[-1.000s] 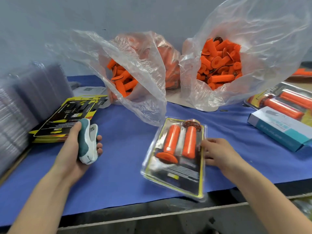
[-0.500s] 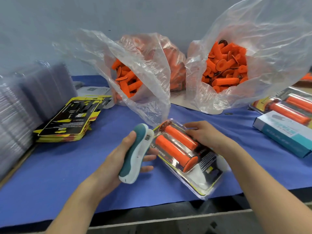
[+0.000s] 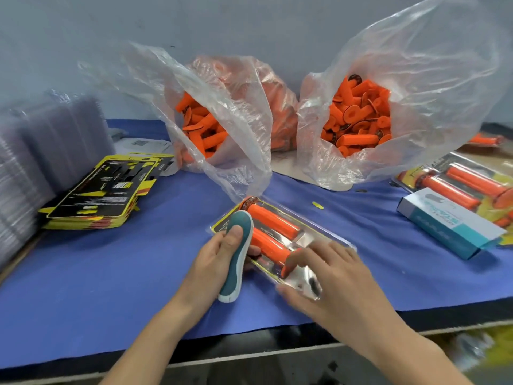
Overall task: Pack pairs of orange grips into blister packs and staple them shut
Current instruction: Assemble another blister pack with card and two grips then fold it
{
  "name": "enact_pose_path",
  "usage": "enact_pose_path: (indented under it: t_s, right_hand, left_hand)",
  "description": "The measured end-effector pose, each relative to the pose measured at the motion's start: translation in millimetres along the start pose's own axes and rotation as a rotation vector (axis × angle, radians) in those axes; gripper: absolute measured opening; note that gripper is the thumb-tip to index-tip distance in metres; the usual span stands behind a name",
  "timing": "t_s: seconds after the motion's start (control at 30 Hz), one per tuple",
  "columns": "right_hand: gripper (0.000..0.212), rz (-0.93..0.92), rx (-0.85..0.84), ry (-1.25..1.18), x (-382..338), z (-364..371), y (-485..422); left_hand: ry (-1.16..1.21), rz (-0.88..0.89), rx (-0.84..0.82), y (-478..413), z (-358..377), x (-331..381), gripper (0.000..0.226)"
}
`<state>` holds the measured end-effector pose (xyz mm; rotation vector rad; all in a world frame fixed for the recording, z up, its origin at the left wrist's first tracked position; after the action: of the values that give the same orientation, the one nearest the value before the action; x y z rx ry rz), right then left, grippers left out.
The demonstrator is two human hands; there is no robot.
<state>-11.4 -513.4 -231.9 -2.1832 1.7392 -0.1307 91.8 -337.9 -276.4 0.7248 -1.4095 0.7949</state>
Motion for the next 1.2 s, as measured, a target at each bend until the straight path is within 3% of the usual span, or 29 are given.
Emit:
enact_pose_path:
  t_s: [0.1,0.2,0.4,0.67,0.8,0.93,1.03,1.2]
  right_hand:
    - [0.026,-0.085,-0.084,0.161,5,16,13]
    - [0.006,-0.197,0.014,0.194,6,27,14]
    - [0.023,-0.201,0.124,0.095,6,31,2]
    - [0.021,-0.162,0.111,-0.002,13,40,-2]
    - [0.025,-0.096,0.125,-0.122,12,43,-3]
    - [0.027,-0.091,0.093,-0.179,10,45,-4]
    - [0.024,-0.134,0.078,-0.201,10,45,-5]
    - [0.026,-0.152,0.077,-0.209,8,41,-4]
  left_hand:
    - [0.004,-0.002,0.049,5,-6,-2,0.072]
    - [0.007,0.014,0.086,12,-14,-3,0.079]
    - [0.023,0.024,0.110,21,-28,-5,0.078]
    - [-0.053,-0.004,0.080,28,-28,6,0.073]
    - [-0.050,-0.207,0.042,40,-40,10,0.075]
    - [0.142,-0.533,-0.150,51,-22,-9,0.099]
    - [0.121,-0.670,-0.289,57,-1,-19,0.096]
    - [0.113,-0.699,-0.161,50,12,-18,0.095]
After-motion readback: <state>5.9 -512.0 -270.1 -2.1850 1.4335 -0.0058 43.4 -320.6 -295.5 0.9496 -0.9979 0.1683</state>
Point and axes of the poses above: each hand's wrist, its own y-axis away from the middle knuckle, its own z-axis out of the palm, x = y × z, the point moved 3 cm from there along -y, towards the middle knuckle, and after that the axes turned 13 degrees about -x, right-handed, at the moved point
